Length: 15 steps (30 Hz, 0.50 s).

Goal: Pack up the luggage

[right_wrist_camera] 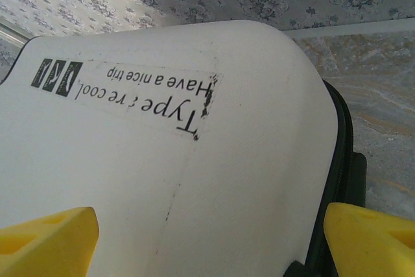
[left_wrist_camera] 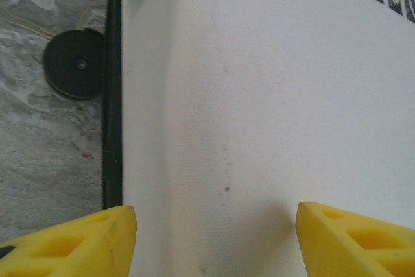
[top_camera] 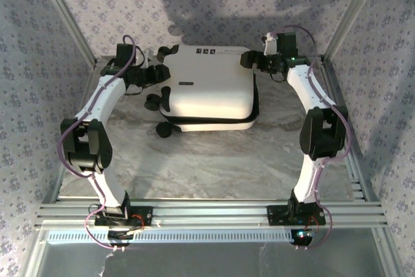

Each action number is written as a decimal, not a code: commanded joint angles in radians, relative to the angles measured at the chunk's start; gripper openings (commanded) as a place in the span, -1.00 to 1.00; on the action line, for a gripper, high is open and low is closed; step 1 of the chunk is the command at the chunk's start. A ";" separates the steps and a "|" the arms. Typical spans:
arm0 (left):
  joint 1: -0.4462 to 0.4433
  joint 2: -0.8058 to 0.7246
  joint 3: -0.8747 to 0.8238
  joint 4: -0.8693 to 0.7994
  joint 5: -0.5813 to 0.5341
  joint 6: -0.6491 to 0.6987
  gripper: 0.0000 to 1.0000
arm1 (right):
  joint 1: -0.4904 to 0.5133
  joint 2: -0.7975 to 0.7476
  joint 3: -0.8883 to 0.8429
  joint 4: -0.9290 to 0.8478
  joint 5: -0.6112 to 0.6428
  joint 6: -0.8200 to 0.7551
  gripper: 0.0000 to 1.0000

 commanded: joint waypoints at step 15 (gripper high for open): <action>-0.261 -0.206 -0.265 0.105 0.066 -0.013 0.31 | 0.166 0.242 0.414 -0.398 -0.220 -0.276 0.76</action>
